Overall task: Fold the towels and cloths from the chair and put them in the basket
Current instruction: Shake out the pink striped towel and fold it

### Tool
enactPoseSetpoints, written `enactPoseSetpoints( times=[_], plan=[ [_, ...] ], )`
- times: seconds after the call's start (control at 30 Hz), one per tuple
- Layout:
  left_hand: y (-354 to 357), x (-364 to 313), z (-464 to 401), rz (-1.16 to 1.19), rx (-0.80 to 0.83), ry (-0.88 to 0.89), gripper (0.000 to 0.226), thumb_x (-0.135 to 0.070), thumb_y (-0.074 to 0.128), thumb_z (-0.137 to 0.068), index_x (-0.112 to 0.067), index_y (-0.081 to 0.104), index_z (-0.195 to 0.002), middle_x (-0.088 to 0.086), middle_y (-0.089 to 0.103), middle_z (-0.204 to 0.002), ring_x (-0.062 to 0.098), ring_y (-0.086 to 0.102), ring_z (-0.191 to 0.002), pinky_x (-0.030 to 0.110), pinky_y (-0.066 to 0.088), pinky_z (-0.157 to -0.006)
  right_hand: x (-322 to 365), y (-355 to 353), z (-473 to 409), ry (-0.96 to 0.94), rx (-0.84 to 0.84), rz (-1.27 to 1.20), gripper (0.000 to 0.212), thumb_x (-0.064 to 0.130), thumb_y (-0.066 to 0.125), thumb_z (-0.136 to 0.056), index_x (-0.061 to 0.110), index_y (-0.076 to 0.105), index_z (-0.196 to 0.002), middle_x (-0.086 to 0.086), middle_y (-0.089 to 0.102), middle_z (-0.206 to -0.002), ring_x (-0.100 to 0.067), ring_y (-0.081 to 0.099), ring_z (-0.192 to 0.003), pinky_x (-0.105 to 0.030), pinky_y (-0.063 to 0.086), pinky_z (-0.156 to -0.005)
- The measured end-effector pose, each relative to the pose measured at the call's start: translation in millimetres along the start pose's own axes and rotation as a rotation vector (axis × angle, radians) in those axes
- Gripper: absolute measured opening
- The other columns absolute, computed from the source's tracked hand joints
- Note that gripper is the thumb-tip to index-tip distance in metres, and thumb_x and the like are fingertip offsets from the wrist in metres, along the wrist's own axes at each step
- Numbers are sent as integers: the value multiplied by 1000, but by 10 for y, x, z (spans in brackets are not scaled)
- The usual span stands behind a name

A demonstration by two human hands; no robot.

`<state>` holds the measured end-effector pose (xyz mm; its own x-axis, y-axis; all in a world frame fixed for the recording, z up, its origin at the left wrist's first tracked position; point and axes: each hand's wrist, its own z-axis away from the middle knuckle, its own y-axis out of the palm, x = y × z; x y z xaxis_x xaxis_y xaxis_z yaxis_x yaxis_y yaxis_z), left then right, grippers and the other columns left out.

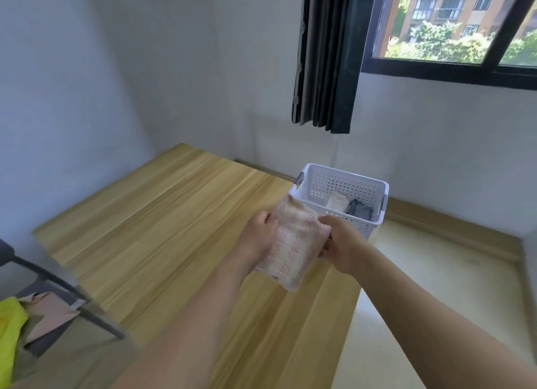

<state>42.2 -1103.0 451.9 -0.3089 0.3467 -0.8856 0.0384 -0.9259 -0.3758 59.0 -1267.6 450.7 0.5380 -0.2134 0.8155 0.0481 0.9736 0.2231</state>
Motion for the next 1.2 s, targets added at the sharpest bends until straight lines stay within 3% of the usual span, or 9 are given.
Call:
enactPoseSetpoints(
  times=[0.2, 0.3, 0.43, 0.63, 0.8, 0.87, 0.97, 1.13, 1.2],
  plan=[
    [619, -428, -935, 18, -7, -16, 25, -23, 40, -92, -11, 57, -104, 11, 65, -105, 29, 62, -92, 39, 50, -81, 694, -549, -843, -62, 36, 122, 74, -10, 44, -90, 36, 25, -144, -15, 46, -128, -33, 59, -99, -45, 55, -76],
    [965, -687, -1535, 26, -16, -25, 21, -14, 40, -88, -14, 57, -100, 7, 63, -98, 26, 59, -86, 34, 46, -73, 1139, -869, -1434, -146, 38, 256, 67, -13, 47, -87, 31, 33, -137, -17, 47, -122, -30, 60, -94, -41, 56, -67],
    [1470, -845, -2285, 46, 24, -54, 23, -13, 42, -89, -13, 60, -104, 7, 56, -89, 19, 50, -78, 32, 38, -68, 1497, -1316, -2196, -162, 4, 413, 49, -7, 52, -85, 17, 39, -126, -18, 53, -108, -31, 61, -94, -45, 55, -83],
    [2230, -702, -3060, -71, 168, -156, 17, -9, 46, -97, -17, 57, -107, 0, 47, -71, 13, 40, -58, 23, 29, -49, 1528, -1881, -3131, -251, -192, 1014, 10, 13, 46, -84, 8, 54, -86, -7, 56, -83, -20, 50, -68, -27, 41, -58],
    [2566, -439, -3312, -207, 319, -316, 28, -3, 45, -95, -18, 47, -72, 1, 39, -64, 15, 32, -51, 21, 24, -43, 1305, -2026, -3442, -368, -41, 1673, 15, 28, 45, -92, 14, 47, -98, -5, 60, -97, -25, 54, -81, -31, 38, -68],
    [2645, -400, -3365, -262, 351, -345, 34, -2, 43, -95, -19, 41, -66, 2, 34, -61, 15, 29, -50, 19, 23, -41, 1228, -2026, -3508, -419, -31, 1894, 2, 21, 45, -90, 19, 45, -89, 0, 66, -96, -23, 55, -79, -32, 30, -74],
    [2751, -347, -3437, -356, 385, -335, 39, 0, 45, -94, -16, 36, -59, 1, 31, -58, 15, 28, -49, 16, 24, -39, 1137, -2021, -3586, -403, 15, 2160, 13, 12, 50, -82, 25, 50, -85, 5, 67, -98, -18, 62, -92, -32, 27, -78],
    [2882, -230, -3502, -433, 351, -291, 14, -2, 49, -91, 10, 57, -91, 8, 44, -60, 16, 37, -54, 22, 23, -44, 935, -2028, -3724, -281, 91, 2145, 30, 6, 49, -87, 16, 60, -112, -2, 65, -112, -25, 61, -105, -30, 38, -74],
    [2864, -244, -3458, -445, 318, -272, 17, -4, 51, -89, 10, 58, -94, 18, 59, -76, 23, 51, -64, 24, 25, -45, 954, -2015, -3689, -251, 96, 2090, 31, 3, 47, -86, 13, 60, -112, -4, 65, -113, -26, 62, -103, -30, 42, -71]
  ],
)
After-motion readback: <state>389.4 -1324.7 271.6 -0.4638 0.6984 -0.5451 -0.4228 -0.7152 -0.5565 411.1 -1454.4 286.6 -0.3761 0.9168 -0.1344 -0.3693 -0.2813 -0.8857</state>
